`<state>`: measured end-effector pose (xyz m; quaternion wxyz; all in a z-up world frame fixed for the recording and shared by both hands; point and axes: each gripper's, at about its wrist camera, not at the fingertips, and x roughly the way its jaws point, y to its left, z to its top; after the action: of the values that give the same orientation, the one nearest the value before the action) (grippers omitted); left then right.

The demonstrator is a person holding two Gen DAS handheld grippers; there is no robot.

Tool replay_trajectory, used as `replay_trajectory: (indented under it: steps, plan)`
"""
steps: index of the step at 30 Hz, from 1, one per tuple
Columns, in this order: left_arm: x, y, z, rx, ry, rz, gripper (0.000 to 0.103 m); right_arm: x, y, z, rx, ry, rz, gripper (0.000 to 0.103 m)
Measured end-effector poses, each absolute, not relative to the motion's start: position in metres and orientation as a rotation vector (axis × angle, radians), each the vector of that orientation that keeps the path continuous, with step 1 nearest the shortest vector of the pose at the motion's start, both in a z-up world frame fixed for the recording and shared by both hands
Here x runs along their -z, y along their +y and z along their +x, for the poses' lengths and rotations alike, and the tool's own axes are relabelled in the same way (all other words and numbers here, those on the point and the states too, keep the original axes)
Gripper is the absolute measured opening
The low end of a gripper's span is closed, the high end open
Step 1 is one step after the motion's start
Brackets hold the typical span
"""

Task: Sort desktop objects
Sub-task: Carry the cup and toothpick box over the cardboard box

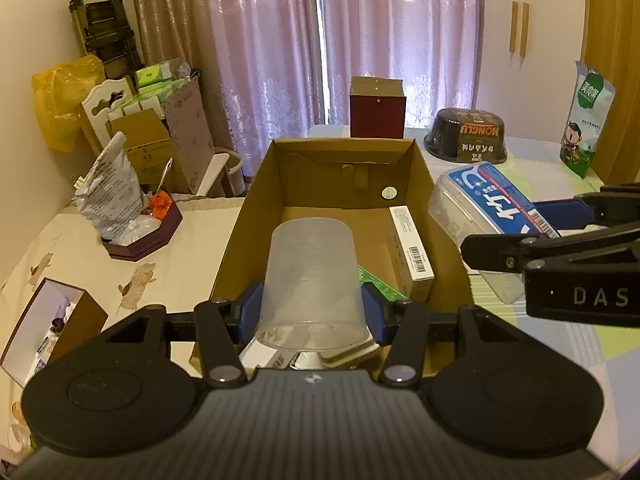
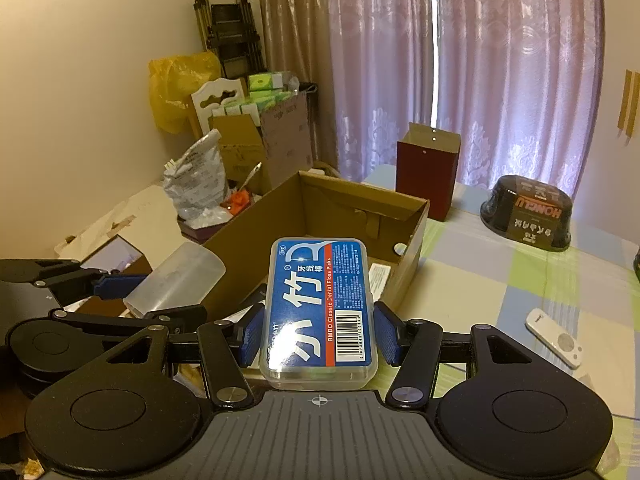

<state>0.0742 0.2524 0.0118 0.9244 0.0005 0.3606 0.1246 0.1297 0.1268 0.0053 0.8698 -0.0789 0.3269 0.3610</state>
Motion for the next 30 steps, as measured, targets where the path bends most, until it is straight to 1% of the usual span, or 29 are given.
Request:
replay_trajectory:
  steps: [9, 16, 22, 30]
  plan:
    - [-0.001, 0.272, 0.107, -0.196, 0.742, 0.038, 0.048, 0.006, 0.143, 0.158, -0.738, 0.703, -0.177, 0.056]
    - [0.02, 0.271, 0.129, -0.148, 0.784, 0.051, 0.048, 0.021, 0.149, 0.166, -0.74, 0.725, -0.173, 0.056]
    - [0.034, 0.274, 0.139, -0.139, 0.807, 0.043, 0.048, 0.027, 0.149, 0.176, -0.733, 0.732, -0.174, 0.056]
    - [0.04, 0.274, 0.146, -0.135, 0.812, 0.038, 0.048, 0.029, 0.153, 0.184, -0.729, 0.724, -0.173, 0.056]
